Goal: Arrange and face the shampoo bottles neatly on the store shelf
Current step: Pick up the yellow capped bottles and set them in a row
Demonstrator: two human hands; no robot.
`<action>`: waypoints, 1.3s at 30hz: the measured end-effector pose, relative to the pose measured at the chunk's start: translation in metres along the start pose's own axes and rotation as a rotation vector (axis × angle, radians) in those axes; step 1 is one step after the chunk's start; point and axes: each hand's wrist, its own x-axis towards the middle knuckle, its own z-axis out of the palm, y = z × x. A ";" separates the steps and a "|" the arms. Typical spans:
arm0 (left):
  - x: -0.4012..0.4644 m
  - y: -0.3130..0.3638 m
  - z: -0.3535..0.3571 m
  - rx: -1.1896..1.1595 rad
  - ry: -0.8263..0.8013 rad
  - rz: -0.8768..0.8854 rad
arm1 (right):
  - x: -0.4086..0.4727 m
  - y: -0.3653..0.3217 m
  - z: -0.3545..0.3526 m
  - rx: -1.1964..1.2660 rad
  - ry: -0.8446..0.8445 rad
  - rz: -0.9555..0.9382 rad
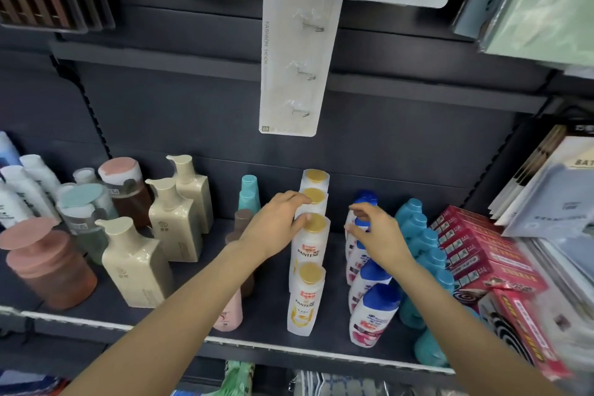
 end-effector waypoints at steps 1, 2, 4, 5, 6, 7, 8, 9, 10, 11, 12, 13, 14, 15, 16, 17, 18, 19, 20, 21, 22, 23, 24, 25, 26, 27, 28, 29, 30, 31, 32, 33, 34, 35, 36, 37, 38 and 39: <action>0.006 0.001 0.003 -0.023 -0.014 -0.009 | 0.005 0.009 -0.004 -0.044 0.007 0.000; 0.013 0.002 0.005 -0.041 -0.024 -0.021 | 0.009 0.018 -0.007 -0.093 0.002 0.002; 0.027 0.003 0.008 -0.043 -0.042 -0.054 | 0.020 0.036 -0.009 -0.169 -0.031 0.015; 0.034 0.004 0.009 -0.023 -0.058 -0.075 | 0.025 0.043 -0.009 -0.195 -0.052 0.016; 0.040 0.004 0.010 0.006 -0.083 -0.093 | 0.030 0.048 -0.010 -0.217 -0.077 0.016; 0.045 0.004 0.012 0.033 -0.110 -0.106 | 0.035 0.053 -0.010 -0.237 -0.102 0.011; 0.050 0.004 0.013 0.047 -0.136 -0.120 | 0.040 0.057 -0.010 -0.257 -0.126 0.010; 0.053 0.005 0.013 0.051 -0.154 -0.135 | 0.046 0.061 -0.010 -0.273 -0.142 0.010; 0.055 0.007 0.014 0.053 -0.161 -0.149 | 0.051 0.064 -0.011 -0.287 -0.149 0.007; 0.058 0.008 0.014 0.064 -0.157 -0.163 | 0.055 0.067 -0.012 -0.301 -0.151 -0.002; 0.060 0.009 0.015 0.081 -0.148 -0.178 | 0.060 0.069 -0.013 -0.316 -0.152 -0.008; 0.063 0.010 0.014 0.099 -0.138 -0.191 | 0.063 0.071 -0.014 -0.329 -0.152 -0.015; 0.065 0.010 0.014 0.114 -0.136 -0.204 | 0.067 0.073 -0.015 -0.339 -0.154 -0.025; 0.068 0.010 0.014 0.126 -0.143 -0.218 | 0.070 0.075 -0.015 -0.343 -0.159 -0.037; 0.070 0.010 0.014 0.135 -0.156 -0.233 | 0.073 0.076 -0.015 -0.343 -0.163 -0.046; 0.072 0.010 0.015 0.142 -0.172 -0.247 | 0.074 0.077 -0.014 -0.341 -0.164 -0.054; 0.074 0.010 0.015 0.144 -0.187 -0.264 | 0.076 0.078 -0.013 -0.338 -0.159 -0.061; 0.077 0.010 0.017 0.142 -0.197 -0.280 | 0.077 0.079 -0.012 -0.335 -0.153 -0.068; 0.079 0.011 0.018 0.145 -0.206 -0.294 | 0.077 0.080 -0.011 -0.333 -0.147 -0.077; 0.081 0.012 0.019 0.158 -0.213 -0.303 | 0.077 0.081 -0.010 -0.331 -0.143 -0.086; 0.084 0.013 0.020 0.178 -0.217 -0.305 | 0.078 0.082 -0.010 -0.331 -0.140 -0.093; 0.086 0.014 0.020 0.196 -0.217 -0.304 | 0.077 0.082 -0.010 -0.333 -0.138 -0.098; 0.087 0.016 0.020 0.208 -0.214 -0.302 | 0.077 0.082 -0.010 -0.337 -0.137 -0.103; 0.088 0.017 0.019 0.215 -0.210 -0.299 | 0.077 0.083 -0.011 -0.338 -0.136 -0.107; 0.087 0.018 0.019 0.216 -0.204 -0.297 | 0.076 0.083 -0.011 -0.336 -0.135 -0.110; 0.085 0.019 0.019 0.212 -0.194 -0.299 | 0.076 0.084 -0.012 -0.336 -0.134 -0.112; 0.083 0.020 0.020 0.206 -0.180 -0.301 | 0.076 0.083 -0.013 -0.339 -0.136 -0.114; 0.080 0.022 0.020 0.202 -0.165 -0.299 | 0.075 0.082 -0.014 -0.343 -0.139 -0.112; 0.078 0.023 0.020 0.207 -0.149 -0.289 | 0.075 0.082 -0.014 -0.345 -0.141 -0.110; 0.076 0.024 0.020 0.215 -0.133 -0.273 | 0.074 0.081 -0.014 -0.345 -0.140 -0.107; 0.076 0.027 0.019 0.222 -0.112 -0.255 | 0.074 0.080 -0.013 -0.345 -0.139 -0.103; 0.076 0.030 0.018 0.233 -0.090 -0.236 | 0.074 0.078 -0.013 -0.344 -0.139 -0.100; 0.076 0.034 0.017 0.253 -0.073 -0.212 | 0.073 0.077 -0.013 -0.343 -0.139 -0.095; 0.077 0.038 0.015 0.276 -0.063 -0.189 | 0.073 0.077 -0.013 -0.339 -0.140 -0.089; 0.078 0.043 0.013 0.296 -0.060 -0.167 | 0.073 0.076 -0.013 -0.340 -0.143 -0.083; 0.078 0.048 0.011 0.307 -0.057 -0.146 | 0.073 0.076 -0.013 -0.347 -0.146 -0.079; 0.079 0.052 0.009 0.307 -0.051 -0.131 | 0.073 0.075 -0.014 -0.354 -0.150 -0.075; 0.079 0.055 0.007 0.298 -0.040 -0.122 | 0.072 0.075 -0.015 -0.352 -0.152 -0.075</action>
